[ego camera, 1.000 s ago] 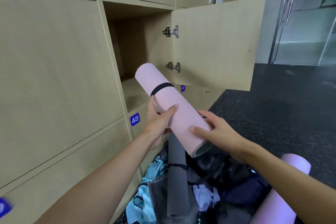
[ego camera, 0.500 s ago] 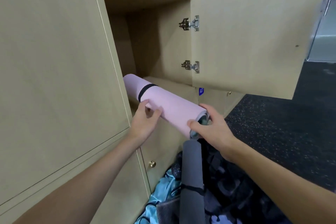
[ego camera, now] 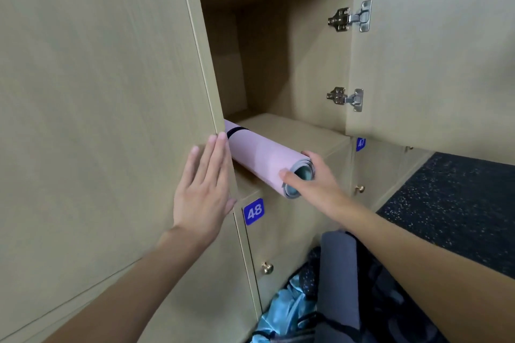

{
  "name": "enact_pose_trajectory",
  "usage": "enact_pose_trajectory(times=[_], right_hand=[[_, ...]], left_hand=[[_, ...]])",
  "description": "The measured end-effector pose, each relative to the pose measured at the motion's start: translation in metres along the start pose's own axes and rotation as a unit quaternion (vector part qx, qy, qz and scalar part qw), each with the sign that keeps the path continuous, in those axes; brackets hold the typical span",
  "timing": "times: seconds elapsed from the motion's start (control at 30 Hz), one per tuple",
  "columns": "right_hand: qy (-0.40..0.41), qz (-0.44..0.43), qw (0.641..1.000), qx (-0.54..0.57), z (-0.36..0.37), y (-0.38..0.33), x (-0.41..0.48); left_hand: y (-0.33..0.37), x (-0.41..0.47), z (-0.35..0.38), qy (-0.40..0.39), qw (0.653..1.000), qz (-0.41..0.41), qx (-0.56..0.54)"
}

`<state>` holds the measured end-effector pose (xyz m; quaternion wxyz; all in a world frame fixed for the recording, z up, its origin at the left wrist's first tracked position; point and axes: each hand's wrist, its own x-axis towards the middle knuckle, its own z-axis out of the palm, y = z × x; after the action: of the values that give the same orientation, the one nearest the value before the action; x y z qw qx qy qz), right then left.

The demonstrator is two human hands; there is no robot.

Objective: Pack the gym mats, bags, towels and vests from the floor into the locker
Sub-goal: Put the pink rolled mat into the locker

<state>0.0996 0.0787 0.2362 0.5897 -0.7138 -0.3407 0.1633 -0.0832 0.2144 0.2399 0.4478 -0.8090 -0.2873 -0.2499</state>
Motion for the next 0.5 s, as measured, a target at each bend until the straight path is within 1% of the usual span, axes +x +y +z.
enact_pose_trajectory(times=[0.1,0.33,0.5], right_hand=[[-0.016,-0.009,0.995,-0.097,0.012,0.002,0.022],[-0.07,-0.084,0.99,-0.089,0.036,0.002,0.057],[-0.102,-0.1,0.988,-0.061,0.051,0.008,0.079]], left_hand=[[0.004,0.0,0.0,0.0,0.999,0.0,0.033],[-0.015,0.009,-0.001,0.053,0.998,0.012,-0.016],[-0.012,0.013,0.002,0.038,0.998,0.009,0.049]])
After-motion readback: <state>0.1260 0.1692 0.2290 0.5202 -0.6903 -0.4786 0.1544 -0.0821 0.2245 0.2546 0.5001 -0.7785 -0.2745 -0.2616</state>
